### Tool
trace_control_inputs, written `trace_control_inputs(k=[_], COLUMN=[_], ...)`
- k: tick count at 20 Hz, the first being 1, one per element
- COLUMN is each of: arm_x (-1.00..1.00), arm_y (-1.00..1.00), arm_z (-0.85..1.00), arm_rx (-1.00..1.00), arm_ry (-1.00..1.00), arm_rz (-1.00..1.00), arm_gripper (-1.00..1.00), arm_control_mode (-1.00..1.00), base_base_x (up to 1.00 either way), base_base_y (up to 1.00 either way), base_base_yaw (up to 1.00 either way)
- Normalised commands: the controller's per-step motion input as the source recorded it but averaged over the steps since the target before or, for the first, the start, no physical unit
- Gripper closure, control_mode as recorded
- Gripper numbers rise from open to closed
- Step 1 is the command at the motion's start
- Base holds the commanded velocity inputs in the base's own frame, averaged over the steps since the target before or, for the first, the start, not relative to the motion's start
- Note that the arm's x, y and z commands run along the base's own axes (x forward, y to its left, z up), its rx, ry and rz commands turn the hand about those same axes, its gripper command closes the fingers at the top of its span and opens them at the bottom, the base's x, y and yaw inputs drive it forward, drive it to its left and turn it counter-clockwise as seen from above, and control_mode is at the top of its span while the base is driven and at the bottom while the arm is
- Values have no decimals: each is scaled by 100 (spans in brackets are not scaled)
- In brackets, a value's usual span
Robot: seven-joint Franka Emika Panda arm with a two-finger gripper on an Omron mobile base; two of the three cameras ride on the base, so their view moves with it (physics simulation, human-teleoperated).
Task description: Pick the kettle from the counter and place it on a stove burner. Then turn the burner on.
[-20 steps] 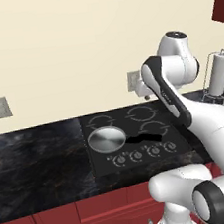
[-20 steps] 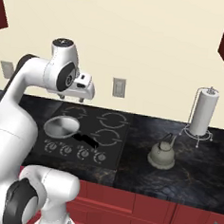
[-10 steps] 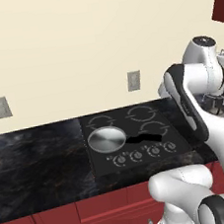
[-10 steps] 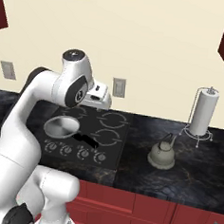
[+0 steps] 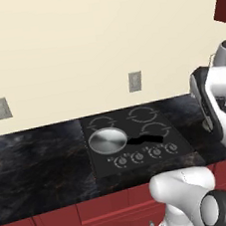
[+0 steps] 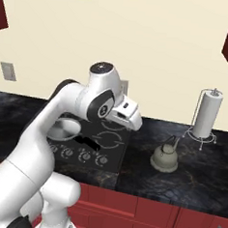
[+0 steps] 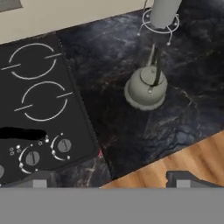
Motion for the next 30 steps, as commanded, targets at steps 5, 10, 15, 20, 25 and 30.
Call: trace_control_inputs(k=[5,10,15,20,25,30], arm_x=[-5,0,9,6,27,24], arm_y=[-100,-86,-37,-4,32,4], arm_z=[-21,-24,-19,-11,-26,-17], arm_rx=[0,0,-1,-1,-1,0], arm_ry=[12,9,1,1,1,-1], arm_rz=[-37,-26,-4,0,0,0], arm_gripper=[-100,-100,-100,-100,-100,-100], arm_control_mode=[-100,-100,-100,-100,-100,-100], base_base_x=[0,0,0,0,0,0], base_base_y=[0,0,0,0,0,0], base_base_yaw=[0,0,0,0,0,0])
